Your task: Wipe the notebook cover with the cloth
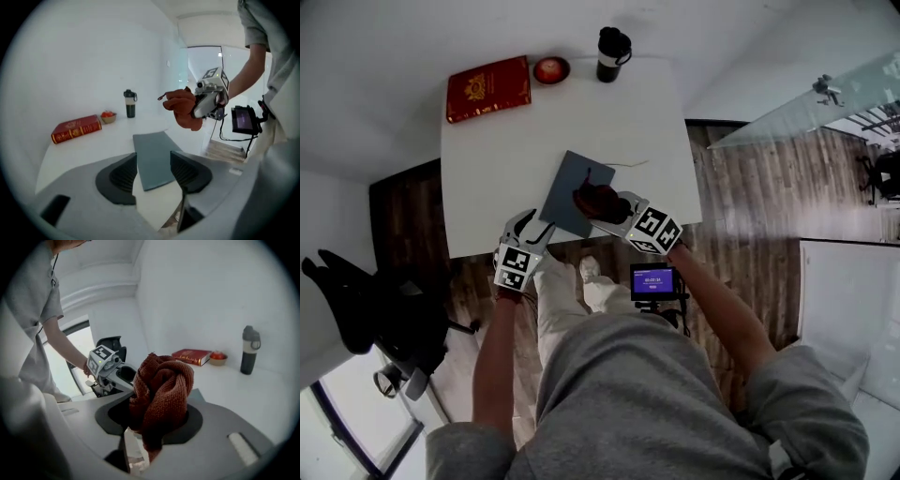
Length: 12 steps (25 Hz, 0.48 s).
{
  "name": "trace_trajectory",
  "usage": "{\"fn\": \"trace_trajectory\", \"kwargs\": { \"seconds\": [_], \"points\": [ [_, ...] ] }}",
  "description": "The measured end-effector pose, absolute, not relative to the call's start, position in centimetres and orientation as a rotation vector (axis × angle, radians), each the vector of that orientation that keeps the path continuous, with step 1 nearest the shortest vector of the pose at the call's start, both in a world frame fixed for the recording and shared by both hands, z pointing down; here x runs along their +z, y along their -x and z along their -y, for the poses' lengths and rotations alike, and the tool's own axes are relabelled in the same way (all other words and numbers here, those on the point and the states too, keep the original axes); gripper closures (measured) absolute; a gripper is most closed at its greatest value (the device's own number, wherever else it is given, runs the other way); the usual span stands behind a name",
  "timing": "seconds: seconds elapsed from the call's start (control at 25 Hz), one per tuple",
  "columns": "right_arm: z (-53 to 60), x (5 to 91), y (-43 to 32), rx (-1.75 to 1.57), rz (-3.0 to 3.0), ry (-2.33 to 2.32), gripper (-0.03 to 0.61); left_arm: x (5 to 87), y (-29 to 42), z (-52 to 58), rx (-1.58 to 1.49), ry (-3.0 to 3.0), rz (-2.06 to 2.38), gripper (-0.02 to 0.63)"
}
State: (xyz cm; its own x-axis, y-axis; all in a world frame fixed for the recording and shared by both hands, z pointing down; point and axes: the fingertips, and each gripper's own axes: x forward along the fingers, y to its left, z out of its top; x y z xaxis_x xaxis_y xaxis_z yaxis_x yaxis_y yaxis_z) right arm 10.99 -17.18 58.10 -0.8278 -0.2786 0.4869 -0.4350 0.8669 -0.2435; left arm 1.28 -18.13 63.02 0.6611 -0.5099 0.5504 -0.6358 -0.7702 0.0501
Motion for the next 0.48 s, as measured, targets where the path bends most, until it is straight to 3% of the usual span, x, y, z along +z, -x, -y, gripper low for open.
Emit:
{"fn": "trace_trajectory", "kwargs": {
  "seconds": [0.48],
  "points": [
    [21.7,39.9,-13.7,0.139,2.931,-1.017,0.405,39.5,-5.2,23.1,0.095,-2.843,1.444,0.490]
  ]
}}
